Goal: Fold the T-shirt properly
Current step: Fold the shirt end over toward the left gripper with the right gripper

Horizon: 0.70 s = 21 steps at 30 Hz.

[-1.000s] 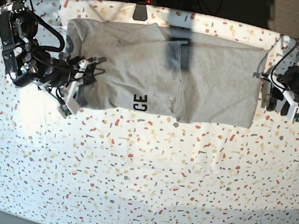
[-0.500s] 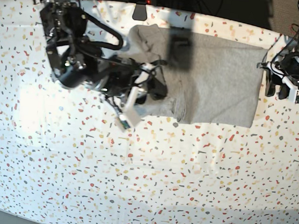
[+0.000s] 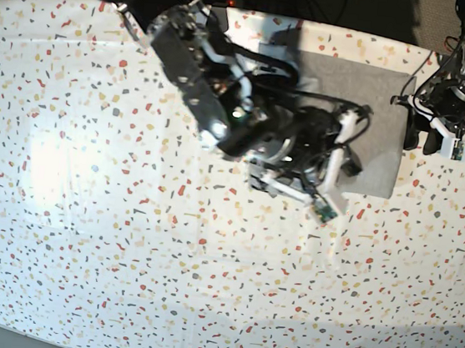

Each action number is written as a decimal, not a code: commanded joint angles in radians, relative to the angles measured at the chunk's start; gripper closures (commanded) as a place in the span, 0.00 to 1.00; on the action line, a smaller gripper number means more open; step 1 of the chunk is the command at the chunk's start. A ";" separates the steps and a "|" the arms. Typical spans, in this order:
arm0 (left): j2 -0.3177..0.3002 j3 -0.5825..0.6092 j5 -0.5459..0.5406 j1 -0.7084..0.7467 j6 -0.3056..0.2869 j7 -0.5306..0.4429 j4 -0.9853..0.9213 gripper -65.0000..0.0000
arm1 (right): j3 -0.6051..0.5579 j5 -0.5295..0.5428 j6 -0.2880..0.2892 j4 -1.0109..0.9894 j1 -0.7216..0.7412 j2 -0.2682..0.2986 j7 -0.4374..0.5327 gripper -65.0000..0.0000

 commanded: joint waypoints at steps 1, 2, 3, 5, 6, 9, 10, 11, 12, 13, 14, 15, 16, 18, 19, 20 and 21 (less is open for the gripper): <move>-0.003 0.002 0.005 0.006 -0.012 0.036 0.006 0.61 | -0.002 0.004 0.000 -0.017 0.029 -0.031 0.034 1.00; -0.003 0.002 0.005 0.007 -0.013 0.037 0.006 0.61 | -0.005 0.005 0.000 -0.055 0.038 -0.055 0.048 1.00; -0.003 0.002 0.005 0.009 -0.013 0.036 0.006 0.61 | -0.007 0.006 0.000 -0.094 0.049 -0.074 0.057 1.00; -0.003 0.002 0.005 0.015 -0.023 0.036 0.006 0.61 | -0.018 0.010 0.000 -0.167 0.079 -0.092 0.064 1.00; -0.003 0.002 0.005 0.017 -0.027 0.036 0.006 0.61 | -0.026 0.022 0.001 -0.200 0.096 -0.096 0.080 1.00; -0.003 0.002 0.005 0.020 -0.027 0.036 0.005 0.61 | -0.045 0.039 0.008 -0.281 0.143 -0.127 0.124 1.00; -0.002 0.002 0.004 0.020 -0.029 0.036 0.005 0.61 | -0.049 0.039 0.008 -0.299 0.157 -0.141 0.126 1.00; 0.000 0.002 0.004 0.019 -0.038 0.035 0.005 0.61 | -0.055 0.042 0.008 -0.315 0.171 -0.142 0.127 1.00; 0.004 0.002 0.004 0.019 -0.052 0.035 0.005 0.61 | -0.062 0.056 0.008 -0.330 0.185 -0.142 0.129 1.00; 0.009 0.002 0.004 0.019 -0.065 0.035 0.005 0.61 | -0.071 0.080 0.008 -0.342 0.198 -0.142 0.133 1.00; 0.015 0.002 0.005 0.019 -0.070 0.036 0.005 0.61 | -0.084 0.104 0.008 -0.353 0.213 -0.142 0.141 1.00; 0.020 0.002 0.005 0.019 -0.072 0.036 0.005 0.61 | -0.105 0.130 0.008 -0.360 0.227 -0.142 0.153 1.00; 0.024 0.002 0.005 0.019 -0.072 0.035 0.005 0.61 | -0.124 0.134 0.008 -0.365 0.238 -0.142 0.163 1.00; 0.026 0.002 0.004 0.019 -0.072 0.032 0.005 0.61 | -0.166 0.133 0.008 -0.377 0.257 -0.142 0.170 1.00; 0.027 0.002 0.005 0.019 -0.072 0.026 0.005 0.61 | -0.182 0.134 0.008 -0.382 0.262 -0.142 0.176 1.00; 0.030 0.002 0.004 0.019 -0.072 0.021 0.005 0.61 | -0.195 0.137 0.007 -0.385 0.264 -0.142 0.185 1.00; 0.035 0.002 0.004 0.016 -0.078 0.021 0.005 0.61 | -0.205 0.141 0.008 -0.388 0.265 -0.142 0.189 1.00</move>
